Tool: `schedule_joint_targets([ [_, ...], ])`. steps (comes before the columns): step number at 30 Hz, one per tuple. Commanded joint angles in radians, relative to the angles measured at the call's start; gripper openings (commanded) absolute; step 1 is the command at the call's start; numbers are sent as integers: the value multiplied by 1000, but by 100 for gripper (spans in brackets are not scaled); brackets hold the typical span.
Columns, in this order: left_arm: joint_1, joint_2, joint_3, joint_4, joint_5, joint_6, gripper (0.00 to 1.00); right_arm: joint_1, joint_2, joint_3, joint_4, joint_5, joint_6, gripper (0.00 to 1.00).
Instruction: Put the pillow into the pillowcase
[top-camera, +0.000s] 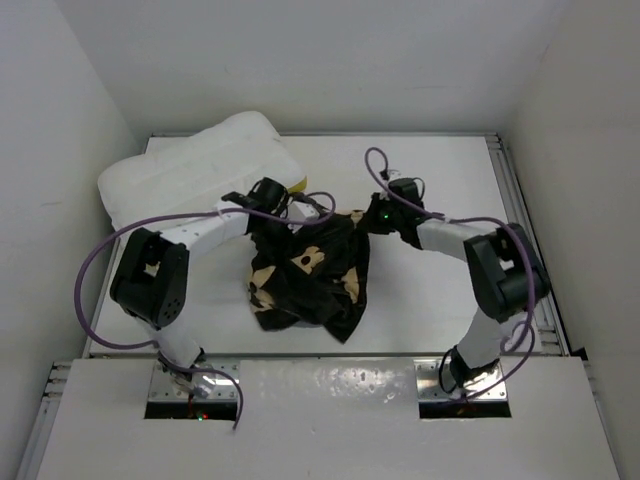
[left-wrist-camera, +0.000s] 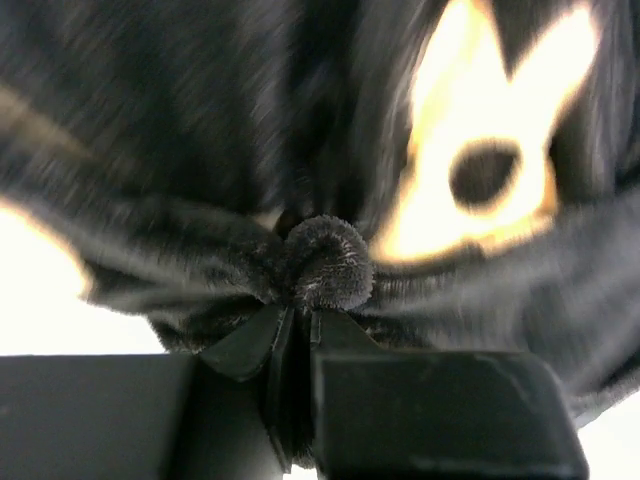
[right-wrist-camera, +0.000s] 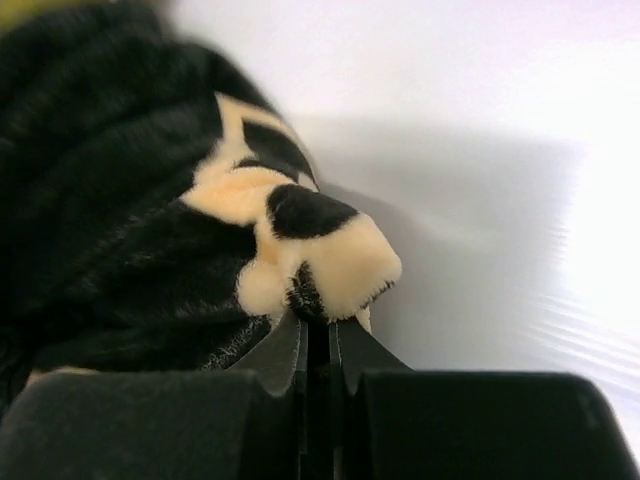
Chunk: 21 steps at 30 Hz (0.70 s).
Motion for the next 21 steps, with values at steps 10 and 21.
schedule_joint_targets([
  [10, 214, 24, 793, -170, -50, 128, 0, -359, -535, 142, -75, 279, -230, 0],
  [21, 294, -68, 789, -172, -90, 121, 0, -437, -721, 248, -290, 241, -362, 0],
])
